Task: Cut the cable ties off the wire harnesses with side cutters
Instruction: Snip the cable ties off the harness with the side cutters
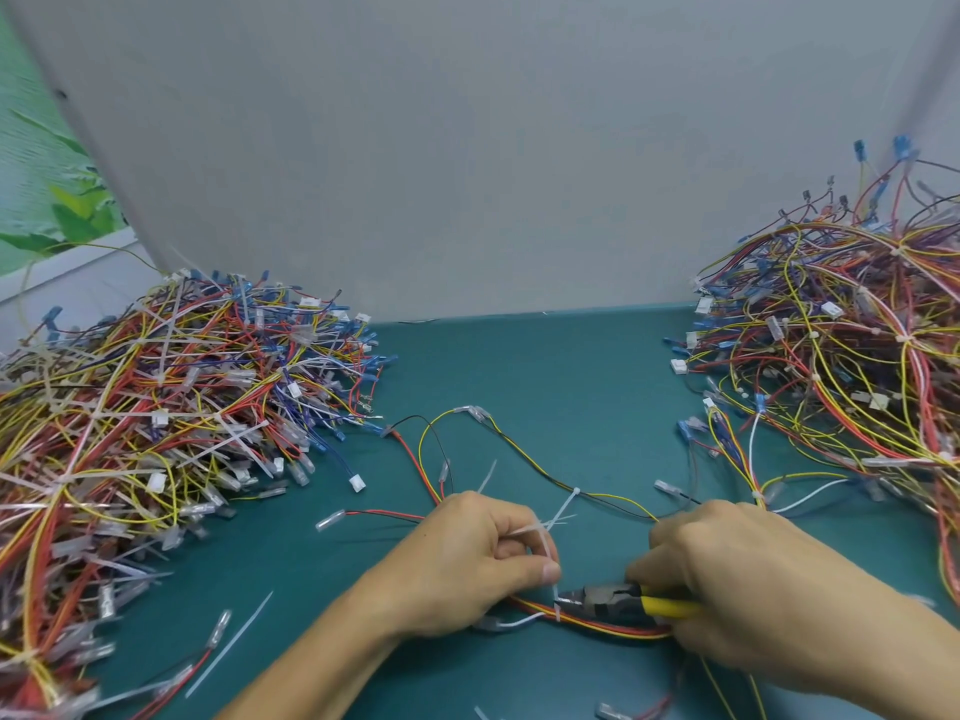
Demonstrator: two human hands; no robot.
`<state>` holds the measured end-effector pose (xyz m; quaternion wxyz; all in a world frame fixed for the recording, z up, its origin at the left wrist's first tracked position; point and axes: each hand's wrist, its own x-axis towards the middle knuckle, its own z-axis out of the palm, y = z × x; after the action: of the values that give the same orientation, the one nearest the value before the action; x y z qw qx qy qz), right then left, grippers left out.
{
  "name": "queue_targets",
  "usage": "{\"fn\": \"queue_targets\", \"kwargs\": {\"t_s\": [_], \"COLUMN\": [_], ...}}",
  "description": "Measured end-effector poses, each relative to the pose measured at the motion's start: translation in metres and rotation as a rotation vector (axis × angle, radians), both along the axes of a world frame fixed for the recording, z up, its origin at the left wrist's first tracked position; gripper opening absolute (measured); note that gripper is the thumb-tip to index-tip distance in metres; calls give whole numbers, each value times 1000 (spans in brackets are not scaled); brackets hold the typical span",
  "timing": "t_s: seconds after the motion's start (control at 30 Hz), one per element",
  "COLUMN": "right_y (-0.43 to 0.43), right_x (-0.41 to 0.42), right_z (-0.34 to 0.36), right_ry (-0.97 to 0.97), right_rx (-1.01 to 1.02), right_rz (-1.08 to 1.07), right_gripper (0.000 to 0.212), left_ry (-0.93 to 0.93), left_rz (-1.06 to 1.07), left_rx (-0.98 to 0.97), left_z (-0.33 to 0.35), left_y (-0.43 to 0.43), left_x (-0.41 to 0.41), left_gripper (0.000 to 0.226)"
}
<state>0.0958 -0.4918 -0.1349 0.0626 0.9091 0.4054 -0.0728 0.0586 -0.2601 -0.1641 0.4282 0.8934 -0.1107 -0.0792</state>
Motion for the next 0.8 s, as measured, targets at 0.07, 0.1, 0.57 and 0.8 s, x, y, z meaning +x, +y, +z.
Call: {"fn": "queue_targets", "kwargs": {"t_s": [0.07, 0.1, 0.57, 0.8], "right_y": [0, 1, 2, 7], "right_x": [-1, -2, 5, -7], "right_z": [-1, -1, -2, -8], "right_ry": [-8, -9, 68, 79], "right_rx": [-2, -4, 197, 254], "right_rz": [11, 13, -89, -91], "right_gripper": [14, 14, 34, 6], "left_ry": [-14, -18, -62, -298], "left_rz": [-6, -7, 224, 311], "left_rx": [1, 0, -866, -290], "left_z": [0, -1, 20, 3], "left_y": [0, 0, 26, 47], "left_x": [0, 0, 7, 20], "left_gripper": [9, 9, 23, 9]}}
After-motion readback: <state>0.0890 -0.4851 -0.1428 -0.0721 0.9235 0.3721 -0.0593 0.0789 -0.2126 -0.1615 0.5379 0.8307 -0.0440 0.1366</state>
